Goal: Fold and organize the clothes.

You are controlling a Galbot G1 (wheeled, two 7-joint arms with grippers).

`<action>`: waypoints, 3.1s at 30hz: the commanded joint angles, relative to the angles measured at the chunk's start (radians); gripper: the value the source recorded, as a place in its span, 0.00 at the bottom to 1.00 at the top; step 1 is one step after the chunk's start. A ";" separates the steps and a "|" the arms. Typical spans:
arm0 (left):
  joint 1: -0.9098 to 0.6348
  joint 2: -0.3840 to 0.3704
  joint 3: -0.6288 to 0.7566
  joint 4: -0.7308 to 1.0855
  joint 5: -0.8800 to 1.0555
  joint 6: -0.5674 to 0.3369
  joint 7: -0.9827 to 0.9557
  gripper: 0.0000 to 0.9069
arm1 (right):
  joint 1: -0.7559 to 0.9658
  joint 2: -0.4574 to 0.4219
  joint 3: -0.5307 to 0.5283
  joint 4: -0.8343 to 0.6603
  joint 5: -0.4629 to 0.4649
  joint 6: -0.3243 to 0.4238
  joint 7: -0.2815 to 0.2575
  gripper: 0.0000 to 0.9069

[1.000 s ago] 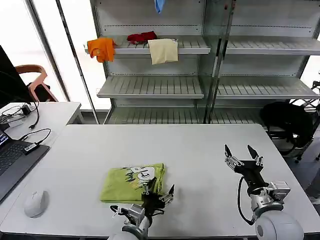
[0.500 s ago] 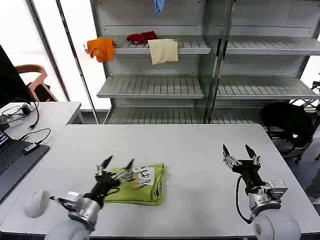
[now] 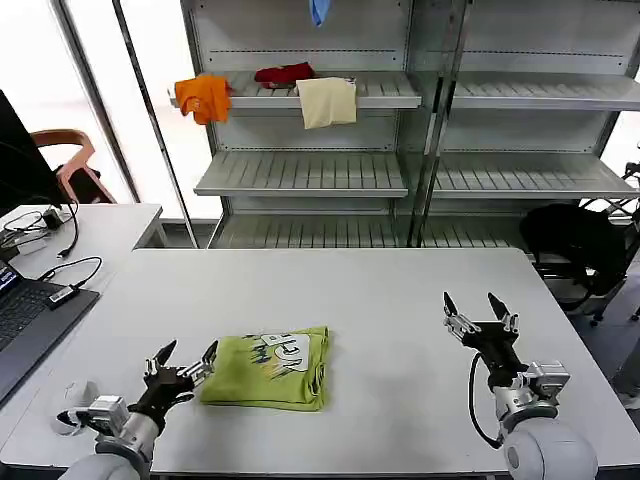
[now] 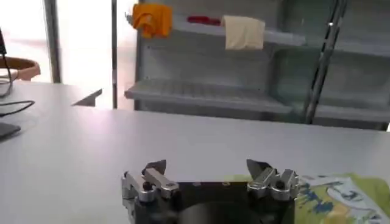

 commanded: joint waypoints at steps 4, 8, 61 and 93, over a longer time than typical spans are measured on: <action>-0.001 -0.040 0.098 0.057 0.078 -0.009 -0.057 1.00 | 0.002 0.003 -0.002 -0.004 -0.008 0.001 0.000 1.00; -0.001 -0.056 0.121 0.054 0.102 -0.016 -0.058 1.00 | 0.002 0.003 0.000 -0.003 -0.008 0.001 -0.001 1.00; -0.078 0.214 -0.388 0.012 0.852 -0.364 0.121 0.01 | -0.009 0.000 0.020 -0.026 0.013 0.029 0.003 1.00; -0.246 0.025 0.493 0.115 0.774 -0.126 0.061 0.50 | -0.026 -0.006 0.063 -0.054 0.029 0.032 0.006 1.00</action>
